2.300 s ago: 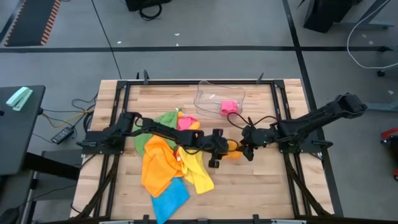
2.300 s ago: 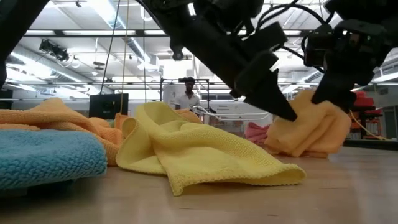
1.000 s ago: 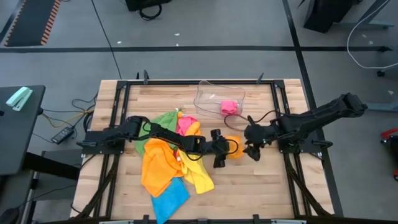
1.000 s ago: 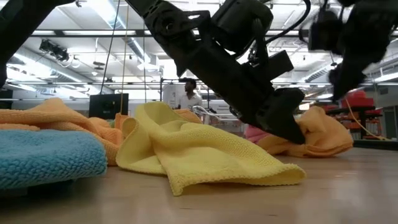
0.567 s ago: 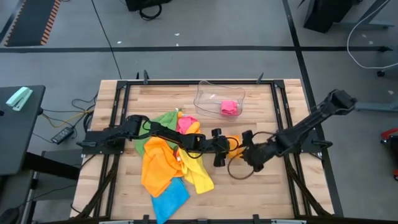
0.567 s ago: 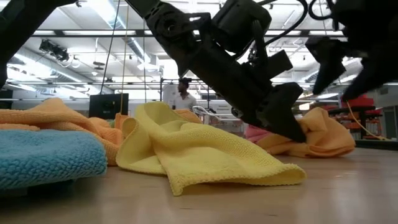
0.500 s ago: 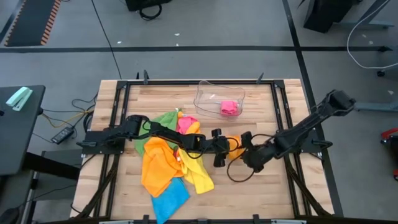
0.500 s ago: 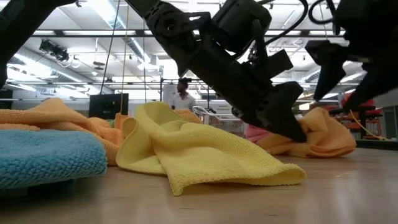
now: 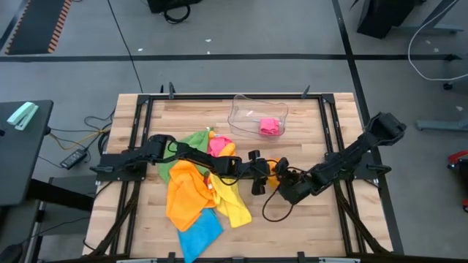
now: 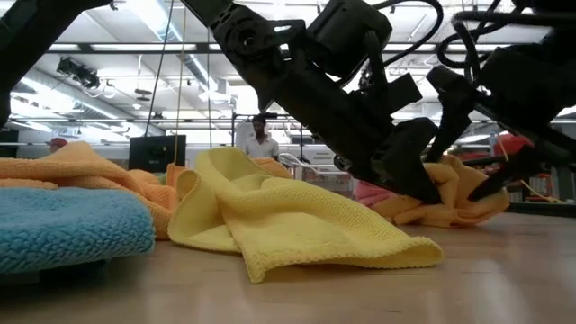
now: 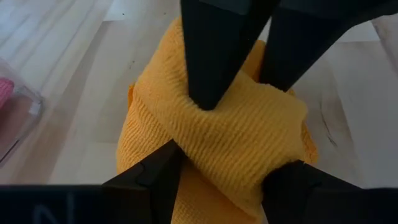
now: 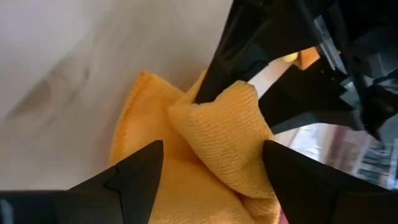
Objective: Fold microfiber towels
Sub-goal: Fold the right orange microfiber cloth
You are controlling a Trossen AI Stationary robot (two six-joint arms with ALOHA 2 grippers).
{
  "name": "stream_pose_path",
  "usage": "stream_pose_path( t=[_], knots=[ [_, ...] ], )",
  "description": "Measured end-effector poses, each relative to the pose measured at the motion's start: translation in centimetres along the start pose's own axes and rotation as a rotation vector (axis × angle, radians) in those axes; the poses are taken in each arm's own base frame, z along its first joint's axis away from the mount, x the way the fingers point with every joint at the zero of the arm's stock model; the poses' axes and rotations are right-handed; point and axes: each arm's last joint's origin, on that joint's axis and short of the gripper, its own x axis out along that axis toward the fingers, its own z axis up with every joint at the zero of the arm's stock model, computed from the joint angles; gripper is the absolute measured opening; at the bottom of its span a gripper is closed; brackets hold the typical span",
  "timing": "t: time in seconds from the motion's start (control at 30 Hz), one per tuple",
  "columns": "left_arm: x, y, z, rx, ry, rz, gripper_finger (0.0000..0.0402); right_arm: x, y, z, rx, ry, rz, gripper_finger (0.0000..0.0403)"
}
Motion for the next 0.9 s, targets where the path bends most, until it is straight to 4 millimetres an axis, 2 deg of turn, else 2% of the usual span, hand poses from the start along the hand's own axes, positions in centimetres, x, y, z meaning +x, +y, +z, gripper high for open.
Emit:
stream_pose_path(
  t=[0.23, 0.5, 0.77, 0.9],
  knots=[
    [0.0, 0.0, 0.0, -0.003, 0.000, 0.000, 0.0188, -0.2, -0.1, 0.8, -0.020, -0.048, -0.066, 0.0262],
    [0.0, 0.2, 0.0, -0.023, -0.001, 0.003, 0.0183, -0.2, -0.2, 1.0, -0.022, -0.075, -0.063, 0.0230],
    [0.0, 0.1, 0.1, -0.017, 0.004, -0.039, 0.0181, 0.3, -0.6, 0.9, 0.040, -0.085, -0.003, 0.0118],
    [-1.6, 0.1, 1.1, 0.043, 0.040, -0.054, 0.0177, 0.3, -0.7, 0.8, 0.066, -0.083, 0.001, 0.0059]
  ],
)
